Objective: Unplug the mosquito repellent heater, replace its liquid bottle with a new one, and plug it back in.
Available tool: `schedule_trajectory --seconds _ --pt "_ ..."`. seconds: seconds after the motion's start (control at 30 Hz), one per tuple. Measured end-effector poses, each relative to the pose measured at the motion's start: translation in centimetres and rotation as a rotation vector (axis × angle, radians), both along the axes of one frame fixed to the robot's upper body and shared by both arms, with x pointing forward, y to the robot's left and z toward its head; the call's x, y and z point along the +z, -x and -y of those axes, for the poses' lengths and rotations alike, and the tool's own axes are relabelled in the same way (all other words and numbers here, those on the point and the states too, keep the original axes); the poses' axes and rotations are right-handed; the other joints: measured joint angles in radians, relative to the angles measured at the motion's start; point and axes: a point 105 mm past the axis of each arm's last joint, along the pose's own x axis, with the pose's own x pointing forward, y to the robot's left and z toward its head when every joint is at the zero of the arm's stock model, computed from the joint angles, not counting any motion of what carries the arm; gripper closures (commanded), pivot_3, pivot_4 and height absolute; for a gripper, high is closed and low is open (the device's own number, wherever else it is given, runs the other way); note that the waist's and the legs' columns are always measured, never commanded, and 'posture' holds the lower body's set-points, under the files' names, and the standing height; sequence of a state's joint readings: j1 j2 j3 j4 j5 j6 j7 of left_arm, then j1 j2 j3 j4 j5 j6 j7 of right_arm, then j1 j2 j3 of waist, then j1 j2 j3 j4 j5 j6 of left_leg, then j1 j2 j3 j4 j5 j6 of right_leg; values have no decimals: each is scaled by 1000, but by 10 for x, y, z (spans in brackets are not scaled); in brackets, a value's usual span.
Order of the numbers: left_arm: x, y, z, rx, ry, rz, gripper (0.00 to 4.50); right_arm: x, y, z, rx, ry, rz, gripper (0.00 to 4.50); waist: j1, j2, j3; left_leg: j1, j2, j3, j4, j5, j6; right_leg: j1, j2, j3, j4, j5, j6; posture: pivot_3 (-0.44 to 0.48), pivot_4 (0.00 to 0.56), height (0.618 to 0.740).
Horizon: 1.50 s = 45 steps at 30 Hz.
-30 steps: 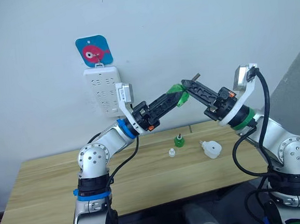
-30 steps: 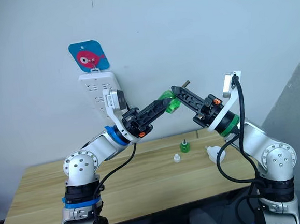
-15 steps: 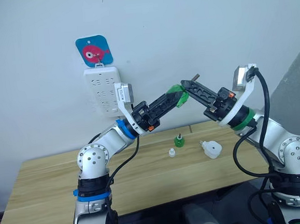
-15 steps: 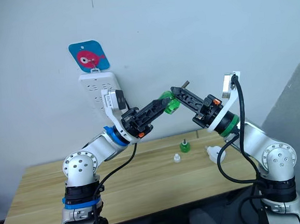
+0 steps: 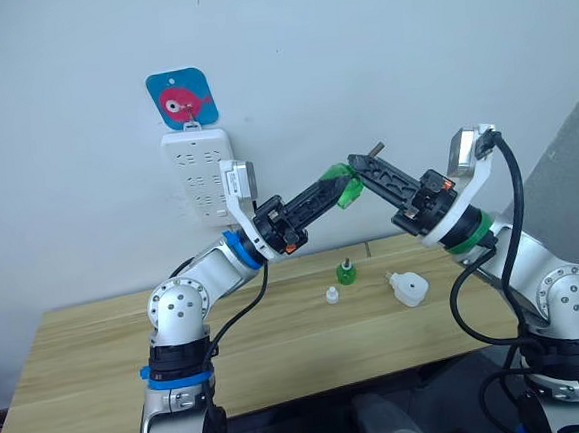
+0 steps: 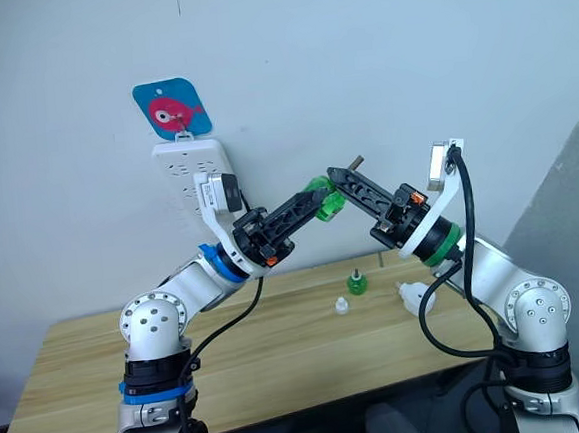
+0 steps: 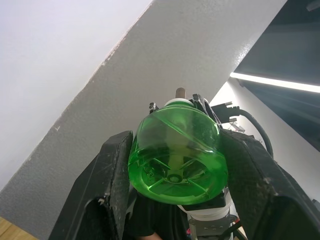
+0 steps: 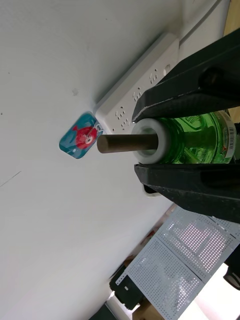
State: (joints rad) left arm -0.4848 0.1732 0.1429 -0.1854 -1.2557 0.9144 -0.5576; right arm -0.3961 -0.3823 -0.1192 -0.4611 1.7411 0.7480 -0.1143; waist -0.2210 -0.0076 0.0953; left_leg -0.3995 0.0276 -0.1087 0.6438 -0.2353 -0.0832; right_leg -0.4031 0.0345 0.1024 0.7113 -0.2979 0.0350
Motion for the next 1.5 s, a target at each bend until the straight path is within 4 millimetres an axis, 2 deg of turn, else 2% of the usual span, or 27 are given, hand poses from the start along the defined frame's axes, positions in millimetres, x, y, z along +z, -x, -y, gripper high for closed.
schedule_trajectory --seconds 0.33,0.4,0.53,0.7,0.73,0.83,0.93,1.03,1.2,1.37,1.5 --pt "-5 -7 -11 37 -31 -21 2155 -4 5 3 6 14 15 208 1 0 0 0 0 0 0 0 0 0 0 0 -1 0 0 -228 46 740" --pt "-6 -7 -14 45 -41 -19 2155 -9 5 8 -14 50 17 169 3 0 0 0 0 0 0 0 0 0 0 0 -1 0 0 -229 53 740" --pt "-21 -6 -30 67 -110 -51 2155 -32 4 36 -96 270 14 169 10 -1 1 0 0 1 -1 0 0 0 0 1 -2 -1 1 -231 64 740" --pt "-30 -6 -49 99 -237 -21 2155 -53 2 63 -111 776 125 169 15 -1 5 2 2 3 -2 0 1 0 2 2 -5 -2 0 -246 113 740" --pt "-31 -6 -54 108 -263 -10 2155 -55 2 64 -100 837 144 169 15 -1 7 2 2 3 -3 0 1 1 3 2 -6 -2 0 -252 127 740" --pt "-52 -2 -65 112 -429 22 2155 -75 10 58 33 1075 203 169 13 1 21 3 2 4 -5 0 1 1 3 3 -8 -2 -1 -252 145 740" --pt "-72 5 -73 98 -542 54 2155 -105 8 58 128 1252 201 85 15 -1 40 2 3 4 -7 0 1 1 3 4 -12 -2 -1 -235 180 740" --pt "-78 12 -72 82 -578 84 2155 -132 5 65 170 1337 148 0 28 -3 69 -1 2 6 -6 -1 1 -1 2 7 -13 -1 1 -218 209 740" --pt "-82 22 -70 86 -609 129 2155 -157 -21 88 88 1473 80 0 43 -8 109 -1 2 10 -6 -1 1 -2 1 11 -14 0 3 -195 248 740" --pt "-88 34 -68 85 -630 139 2155 -169 -39 113 35 1616 -22 0 56 -8 151 -1 2 15 -5 -1 1 -3 0 16 -13 2 6 -181 285 740" --pt "-90 38 -66 90 -632 150 2155 -172 -44 118 55 1638 -95 0 65 -11 170 -1 2 16 -4 -1 1 -3 0 17 -13 2 6 -168 297 740"
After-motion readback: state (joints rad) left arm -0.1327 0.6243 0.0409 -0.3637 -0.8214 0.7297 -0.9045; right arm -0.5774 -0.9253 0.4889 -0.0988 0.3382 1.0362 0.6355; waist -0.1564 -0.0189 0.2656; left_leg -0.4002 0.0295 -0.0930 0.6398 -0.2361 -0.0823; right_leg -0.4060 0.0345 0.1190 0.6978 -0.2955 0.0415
